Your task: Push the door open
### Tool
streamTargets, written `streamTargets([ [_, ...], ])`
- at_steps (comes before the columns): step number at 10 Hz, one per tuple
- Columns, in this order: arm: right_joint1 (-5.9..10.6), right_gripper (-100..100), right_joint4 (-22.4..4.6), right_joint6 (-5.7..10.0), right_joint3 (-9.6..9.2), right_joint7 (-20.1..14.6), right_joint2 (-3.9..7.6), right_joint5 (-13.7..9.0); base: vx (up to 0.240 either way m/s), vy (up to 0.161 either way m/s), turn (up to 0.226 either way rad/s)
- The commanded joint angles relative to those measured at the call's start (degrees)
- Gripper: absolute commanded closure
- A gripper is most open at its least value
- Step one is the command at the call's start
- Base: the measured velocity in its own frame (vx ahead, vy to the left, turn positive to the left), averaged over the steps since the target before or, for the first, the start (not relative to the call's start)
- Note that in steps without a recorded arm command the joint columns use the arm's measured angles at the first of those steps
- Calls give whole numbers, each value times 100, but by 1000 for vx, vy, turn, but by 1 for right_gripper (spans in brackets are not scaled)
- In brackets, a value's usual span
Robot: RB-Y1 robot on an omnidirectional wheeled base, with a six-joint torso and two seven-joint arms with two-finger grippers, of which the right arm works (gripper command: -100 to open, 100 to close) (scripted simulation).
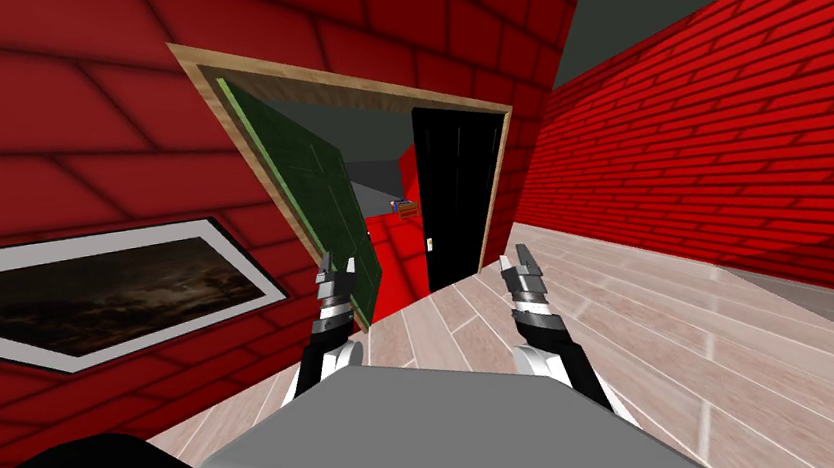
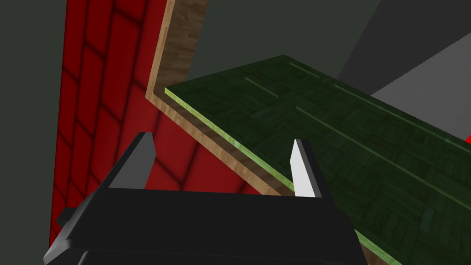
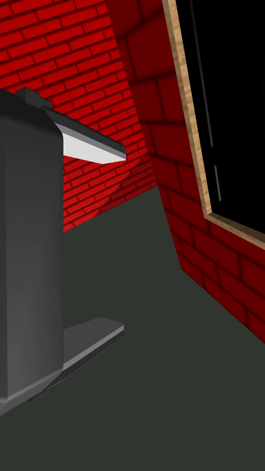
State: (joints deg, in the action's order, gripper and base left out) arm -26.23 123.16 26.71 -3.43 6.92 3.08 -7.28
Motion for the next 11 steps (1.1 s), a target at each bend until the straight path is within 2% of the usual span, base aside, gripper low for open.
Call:
streamTargets([
  [1, 93, -100, -227, 46, -49, -21, 16, 0, 90, -10, 65],
  [6, 391, -100, -1038, 237, -164, -137, 126, -38, 97, -12, 73],
  [7, 391, -100, -1055, 237, -164, -137, 126, -38, 66, -4, 15],
  [10, 596, -100, -1564, 369, -244, -217, 196, -63, 76, -16, 73],
  [11, 596, -100, -1624, 369, -244, -217, 196, -63, 61, -8, 29],
])
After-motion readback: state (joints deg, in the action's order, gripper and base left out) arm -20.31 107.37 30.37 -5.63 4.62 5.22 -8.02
